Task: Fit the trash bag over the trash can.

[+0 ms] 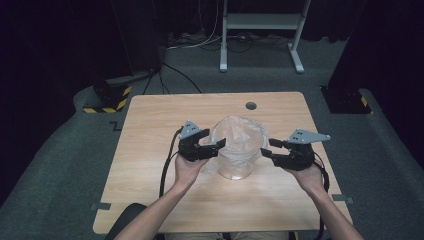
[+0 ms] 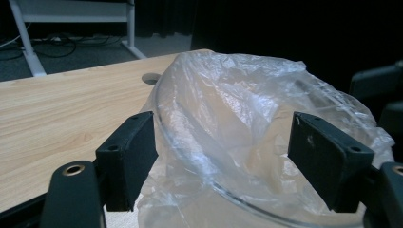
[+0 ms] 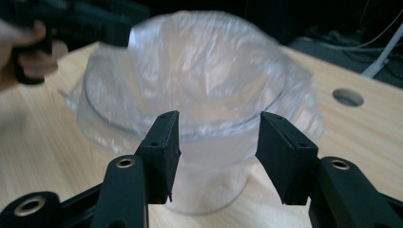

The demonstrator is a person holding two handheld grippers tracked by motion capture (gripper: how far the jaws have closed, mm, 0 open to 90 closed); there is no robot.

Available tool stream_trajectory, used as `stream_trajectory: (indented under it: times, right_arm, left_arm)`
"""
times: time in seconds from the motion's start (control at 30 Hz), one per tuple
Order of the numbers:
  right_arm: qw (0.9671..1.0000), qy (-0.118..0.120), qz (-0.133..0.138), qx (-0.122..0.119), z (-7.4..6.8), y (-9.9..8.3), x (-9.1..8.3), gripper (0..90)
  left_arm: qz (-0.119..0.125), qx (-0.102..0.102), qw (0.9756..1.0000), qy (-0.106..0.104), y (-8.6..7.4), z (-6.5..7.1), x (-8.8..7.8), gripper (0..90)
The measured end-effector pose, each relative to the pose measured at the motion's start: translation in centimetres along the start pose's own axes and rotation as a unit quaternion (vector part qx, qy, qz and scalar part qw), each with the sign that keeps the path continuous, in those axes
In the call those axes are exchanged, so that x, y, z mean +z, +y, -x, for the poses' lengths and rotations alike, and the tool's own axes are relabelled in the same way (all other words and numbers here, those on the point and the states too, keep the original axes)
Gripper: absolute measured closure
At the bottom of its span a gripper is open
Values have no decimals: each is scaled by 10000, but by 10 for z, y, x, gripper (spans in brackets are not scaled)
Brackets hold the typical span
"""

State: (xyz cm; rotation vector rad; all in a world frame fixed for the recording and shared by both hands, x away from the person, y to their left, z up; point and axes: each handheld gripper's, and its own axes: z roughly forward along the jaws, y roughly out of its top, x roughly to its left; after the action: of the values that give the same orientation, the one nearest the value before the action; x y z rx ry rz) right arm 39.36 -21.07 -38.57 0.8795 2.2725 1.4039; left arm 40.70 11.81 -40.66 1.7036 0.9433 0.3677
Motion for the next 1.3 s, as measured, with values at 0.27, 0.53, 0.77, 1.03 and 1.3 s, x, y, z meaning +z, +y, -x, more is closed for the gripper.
stream_trajectory:
  times: [0.27, 0.53, 0.77, 1.03, 1.3]
  right_arm:
    - [9982, -279, 372, 381, 22, 14, 6, 517]
    - [9967, -279, 472, 603, 42, 25, 32, 582]
    - [9975, -10, 317, 625, 52, 32, 54, 688]
    - [9974, 202, 95, 689, 63, 27, 70, 866]
    - [9967, 89, 188, 784, 64, 23, 65, 870]
  left_arm:
    - [27, 131, 9999, 22, -6, 2, -15, 253]
    - [-157, 254, 9995, -54, -19, 8, -30, 278]
    - [-473, 328, 9983, -104, -32, 11, -34, 354]
    - [-1169, 619, 9911, -164, -42, 8, -10, 709]
    - [-1656, 578, 9844, -156, -47, -1, 6, 873]
